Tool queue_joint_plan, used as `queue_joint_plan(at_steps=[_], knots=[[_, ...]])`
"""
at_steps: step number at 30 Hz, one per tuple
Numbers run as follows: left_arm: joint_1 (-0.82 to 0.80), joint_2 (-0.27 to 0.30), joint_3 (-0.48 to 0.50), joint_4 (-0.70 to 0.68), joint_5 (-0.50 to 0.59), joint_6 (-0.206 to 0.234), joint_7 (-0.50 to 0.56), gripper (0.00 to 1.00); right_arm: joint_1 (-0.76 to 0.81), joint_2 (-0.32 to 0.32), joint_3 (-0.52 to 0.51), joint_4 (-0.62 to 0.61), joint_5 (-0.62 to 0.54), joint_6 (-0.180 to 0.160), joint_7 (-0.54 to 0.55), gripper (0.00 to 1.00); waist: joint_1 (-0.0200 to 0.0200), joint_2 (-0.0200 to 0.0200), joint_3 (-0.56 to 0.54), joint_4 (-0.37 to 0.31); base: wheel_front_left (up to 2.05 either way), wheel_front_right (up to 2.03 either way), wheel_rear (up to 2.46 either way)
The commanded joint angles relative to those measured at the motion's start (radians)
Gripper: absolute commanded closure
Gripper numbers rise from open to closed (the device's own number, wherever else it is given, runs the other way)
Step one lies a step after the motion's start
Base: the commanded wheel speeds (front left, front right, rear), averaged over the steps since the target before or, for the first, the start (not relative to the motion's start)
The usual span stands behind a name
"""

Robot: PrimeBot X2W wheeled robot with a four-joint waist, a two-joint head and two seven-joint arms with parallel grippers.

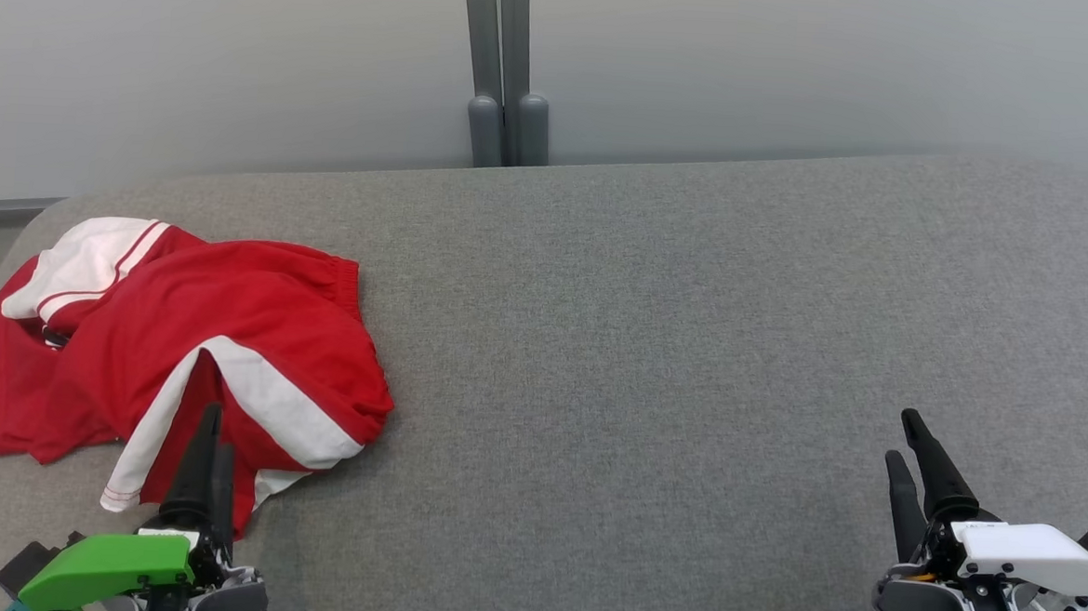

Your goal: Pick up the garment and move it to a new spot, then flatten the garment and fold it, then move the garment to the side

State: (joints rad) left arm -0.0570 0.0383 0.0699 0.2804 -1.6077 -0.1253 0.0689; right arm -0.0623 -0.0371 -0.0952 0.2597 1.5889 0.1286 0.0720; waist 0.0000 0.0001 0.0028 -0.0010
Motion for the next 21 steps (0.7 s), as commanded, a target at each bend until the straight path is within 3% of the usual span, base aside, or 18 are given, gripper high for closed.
queue_joint_plan(at_steps=[1,11,21], knots=[[-0.013,0.004,-0.007,-0.022,0.018,0.004,-0.011,0.00,-0.001,-0.008,0.005,-0.026,-0.021,0.002,-0.013,0.00,0.0000,-0.0001,0.000,0.000,0.00,0.00,0.00],[-0.004,0.006,-0.041,-0.033,0.129,0.027,-0.055,0.00,0.015,-0.018,0.022,-0.051,-0.204,0.002,-0.059,0.00,0.0000,-0.0001,0.000,-0.003,0.00,0.00,0.00],[0.002,0.007,-0.074,-0.032,0.310,0.048,-0.095,0.00,0.026,-0.039,0.037,-0.086,-0.439,0.002,-0.098,0.00,0.0000,-0.0001,0.001,-0.005,0.00,0.00,0.00]])
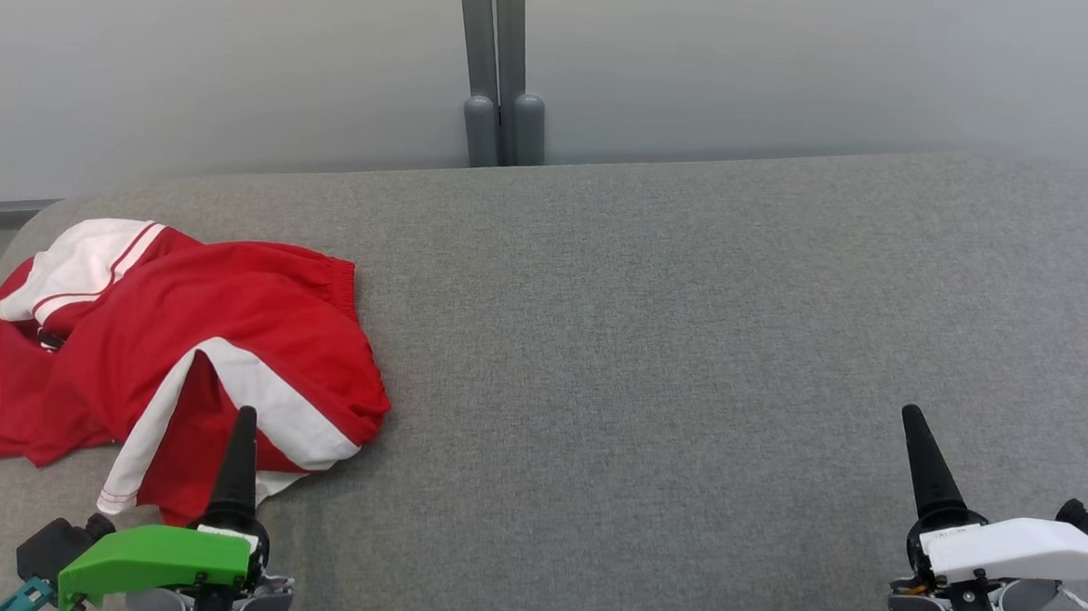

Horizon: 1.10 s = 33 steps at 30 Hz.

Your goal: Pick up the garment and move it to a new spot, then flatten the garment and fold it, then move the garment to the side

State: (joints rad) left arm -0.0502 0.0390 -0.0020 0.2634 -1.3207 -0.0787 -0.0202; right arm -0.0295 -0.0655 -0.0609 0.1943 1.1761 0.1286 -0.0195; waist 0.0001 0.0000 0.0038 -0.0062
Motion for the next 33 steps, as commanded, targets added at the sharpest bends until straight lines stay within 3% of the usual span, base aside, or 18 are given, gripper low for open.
queue_joint_plan(at_steps=[1,16,33], knots=[[-0.004,0.007,-0.004,-0.013,0.044,0.003,-0.010,0.00,-0.006,-0.015,0.005,-0.024,-0.052,0.002,-0.011,0.00,0.0000,0.0000,0.000,0.000,0.00,0.00,0.00],[0.011,0.026,-0.016,-0.002,0.336,0.019,-0.063,0.00,0.009,-0.069,0.029,-0.073,-0.346,0.002,-0.064,0.00,0.0000,0.0000,0.000,-0.004,0.00,0.00,0.00],[0.041,0.033,-0.016,-0.002,0.616,0.034,-0.113,0.00,0.030,-0.102,0.043,-0.101,-0.576,0.003,-0.114,0.00,0.0000,0.0000,-0.003,-0.007,0.00,0.00,0.00]])
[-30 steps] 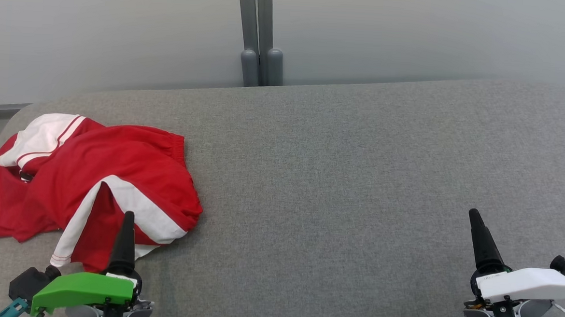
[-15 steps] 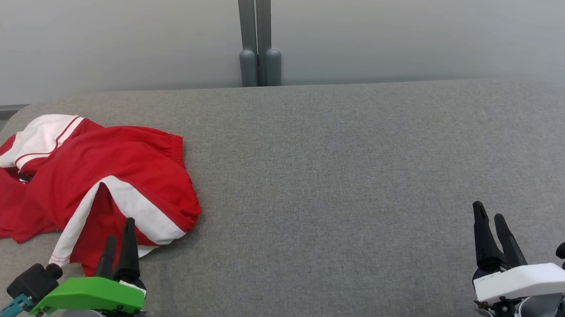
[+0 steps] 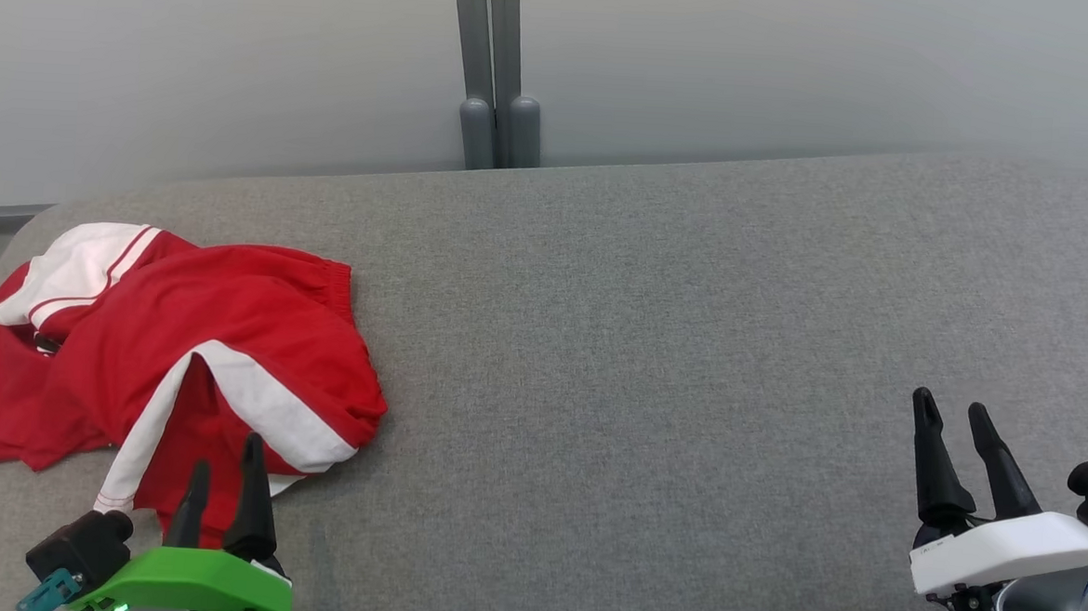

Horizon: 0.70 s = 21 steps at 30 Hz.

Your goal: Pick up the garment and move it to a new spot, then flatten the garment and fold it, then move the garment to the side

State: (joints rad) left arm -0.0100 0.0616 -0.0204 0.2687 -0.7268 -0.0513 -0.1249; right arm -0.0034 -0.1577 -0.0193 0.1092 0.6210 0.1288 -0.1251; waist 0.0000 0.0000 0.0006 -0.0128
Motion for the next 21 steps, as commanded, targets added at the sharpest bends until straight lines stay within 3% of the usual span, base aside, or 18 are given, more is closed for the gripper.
queue_joint_plan(at_steps=[1,21], knots=[[0.002,0.011,0.004,-0.007,0.039,0.006,-0.012,0.00,0.005,-0.012,0.001,-0.017,-0.033,0.002,-0.011,0.00,0.0000,0.0000,0.000,0.000,0.00,0.00,0.00],[0.023,0.011,0.021,-0.018,0.287,-0.007,-0.062,0.00,0.026,-0.039,-0.003,-0.034,-0.242,0.003,-0.061,0.00,0.0000,0.0000,-0.003,0.003,0.00,0.00,0.00]])
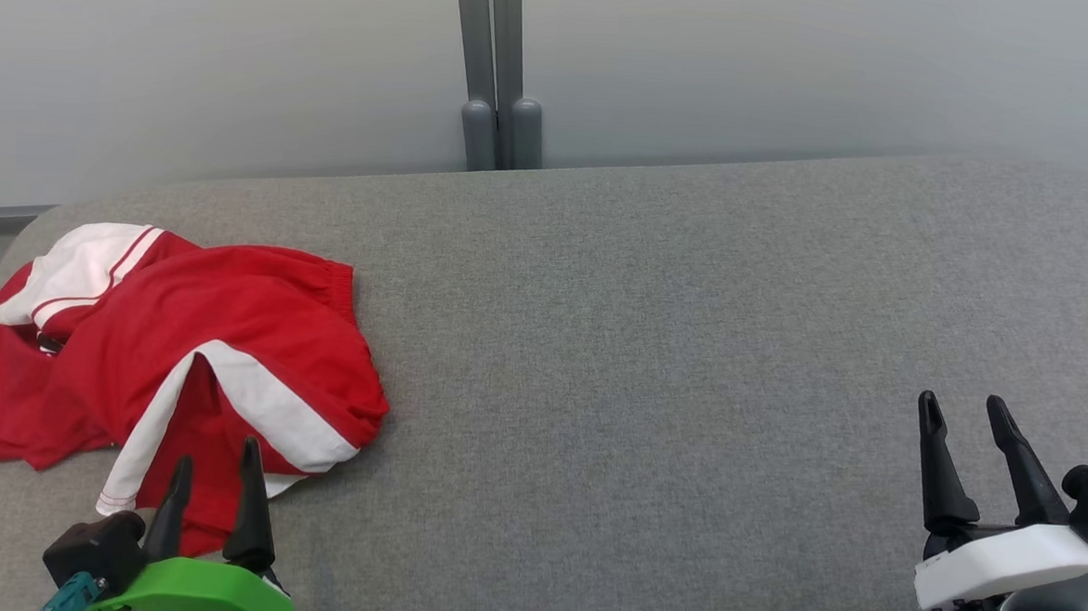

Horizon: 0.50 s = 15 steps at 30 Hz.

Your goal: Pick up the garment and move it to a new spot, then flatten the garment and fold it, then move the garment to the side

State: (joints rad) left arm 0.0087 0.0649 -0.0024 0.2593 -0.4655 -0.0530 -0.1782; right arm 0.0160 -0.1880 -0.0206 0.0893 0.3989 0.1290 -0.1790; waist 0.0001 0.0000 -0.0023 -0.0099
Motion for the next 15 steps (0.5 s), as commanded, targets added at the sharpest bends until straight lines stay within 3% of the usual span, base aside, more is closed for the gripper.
queue_joint_plan(at_steps=[1,15], knots=[[0.005,0.008,0.004,-0.008,0.034,-0.007,-0.011,0.00,0.008,-0.009,-0.002,-0.015,-0.031,0.003,-0.010,0.00,-0.0001,0.0000,-0.001,0.000,0.00,0.00,0.00],[0.018,0.003,0.014,0.010,0.164,-0.019,-0.043,0.00,0.018,-0.021,-0.005,-0.029,-0.152,0.003,-0.042,0.00,-0.0001,0.0000,-0.004,-0.001,0.00,0.00,0.00]])
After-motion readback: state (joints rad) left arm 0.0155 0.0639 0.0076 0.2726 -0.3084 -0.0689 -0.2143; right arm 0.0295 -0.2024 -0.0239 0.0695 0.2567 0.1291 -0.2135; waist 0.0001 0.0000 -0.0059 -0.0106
